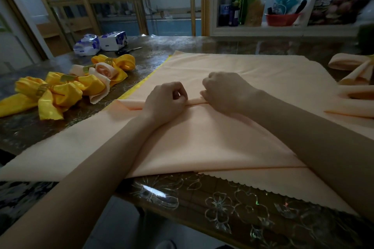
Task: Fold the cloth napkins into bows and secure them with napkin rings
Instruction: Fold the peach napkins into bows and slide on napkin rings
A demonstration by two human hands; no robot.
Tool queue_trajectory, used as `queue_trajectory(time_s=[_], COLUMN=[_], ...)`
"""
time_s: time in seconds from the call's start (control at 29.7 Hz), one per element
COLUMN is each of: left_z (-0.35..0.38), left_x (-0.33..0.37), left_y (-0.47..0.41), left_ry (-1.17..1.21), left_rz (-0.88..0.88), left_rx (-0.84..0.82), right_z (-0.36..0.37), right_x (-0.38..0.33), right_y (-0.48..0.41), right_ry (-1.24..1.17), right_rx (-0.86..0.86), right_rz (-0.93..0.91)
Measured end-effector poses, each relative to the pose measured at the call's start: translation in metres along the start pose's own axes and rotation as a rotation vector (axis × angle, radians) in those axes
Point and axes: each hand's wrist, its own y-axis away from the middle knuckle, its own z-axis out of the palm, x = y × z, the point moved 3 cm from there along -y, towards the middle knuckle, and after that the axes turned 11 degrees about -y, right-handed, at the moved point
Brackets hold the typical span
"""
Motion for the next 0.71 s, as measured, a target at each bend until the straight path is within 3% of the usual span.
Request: queue_trajectory(time_s=[0.1,0.24,0.37,0.44,0.61,0.71], left_z=[0.002,0.005,0.005,0.003,0.006,0.006], left_x=[0.0,-0.003,-0.008,-0.01,-0.013,-0.01], left_y=[0.001,-0.002,-0.007,-0.007,-0.007,-0.004], left_ry=[-0.029,-0.032,0.025,0.047,0.047,-0.012], left_rz=[0.023,-0.014,-0.035,-0.034,-0.013,-0.014], left_rx=[-0.002,-0.041,-0.062,-0.059,-0.059,0.013], right_z=[0.013,0.036,0.034,0.032,0.023,0.016], right_x=[-0.014,-0.01,-0.002,-0.001,0.009,0.014], right_y=[-0.001,-0.001,0.0,-0.003,0.015,0.023], right_ry=[-0.005,-0.36,-0.399,-0.429,-0.544,-0.504], right_rx=[0.007,-0.323,-0.4,-0.375,-0.033,0.055], right_rz=[-0.103,0.067,0.123,0.114,0.139,0.134])
